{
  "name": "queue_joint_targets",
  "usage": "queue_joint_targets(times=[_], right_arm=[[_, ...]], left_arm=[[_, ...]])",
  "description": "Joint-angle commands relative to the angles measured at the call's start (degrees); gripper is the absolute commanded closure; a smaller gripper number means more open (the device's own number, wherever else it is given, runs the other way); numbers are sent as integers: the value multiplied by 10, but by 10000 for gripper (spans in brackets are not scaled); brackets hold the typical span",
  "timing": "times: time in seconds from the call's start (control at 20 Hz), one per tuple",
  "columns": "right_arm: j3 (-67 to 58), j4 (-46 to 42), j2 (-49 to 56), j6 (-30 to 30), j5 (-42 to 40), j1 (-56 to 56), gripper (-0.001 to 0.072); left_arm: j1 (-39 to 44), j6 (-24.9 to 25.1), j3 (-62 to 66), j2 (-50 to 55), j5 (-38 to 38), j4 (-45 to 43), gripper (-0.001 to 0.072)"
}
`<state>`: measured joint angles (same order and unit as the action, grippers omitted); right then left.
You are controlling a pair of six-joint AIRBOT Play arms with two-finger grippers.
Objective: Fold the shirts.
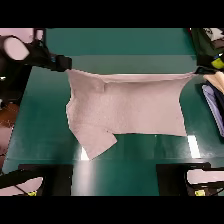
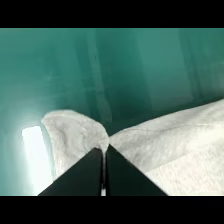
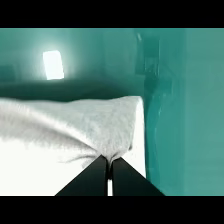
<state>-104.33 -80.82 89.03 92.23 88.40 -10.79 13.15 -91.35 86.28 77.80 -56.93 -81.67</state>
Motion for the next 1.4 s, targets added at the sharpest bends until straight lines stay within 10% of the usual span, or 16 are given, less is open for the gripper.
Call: queue_joint_targets(times=[0.0, 0.25, 0.95, 1.0, 1.05, 1.1, 1.15, 1.35], right_arm=[[-1, 1, 49, -3, -86, 22, 703], [0, -1, 67, -3, -154, 32, 704], [224, 3, 26, -19, -131, 26, 700], [235, 3, 25, -19, -124, 26, 698], [240, 4, 26, -19, -115, 26, 644], [243, 3, 25, -19, -106, 26, 413], [242, 3, 25, -25, -90, 25, 294], [210, 3, 17, -48, -13, 20, 294]], left_arm=[[0, 3, -6, 66, 88, 9, 683], [0, 3, -6, 76, 160, -9, 683], [-3, -3, -105, 78, -9, -69, 682], [-3, -3, -104, 78, -20, -69, 587], [-3, -3, -104, 78, -33, -71, 243], [-3, -7, -104, 77, -51, -81, 98], [-3, -18, -104, 76, -77, -97, 107], [-1, -48, -116, 32, -161, -117, 107]])
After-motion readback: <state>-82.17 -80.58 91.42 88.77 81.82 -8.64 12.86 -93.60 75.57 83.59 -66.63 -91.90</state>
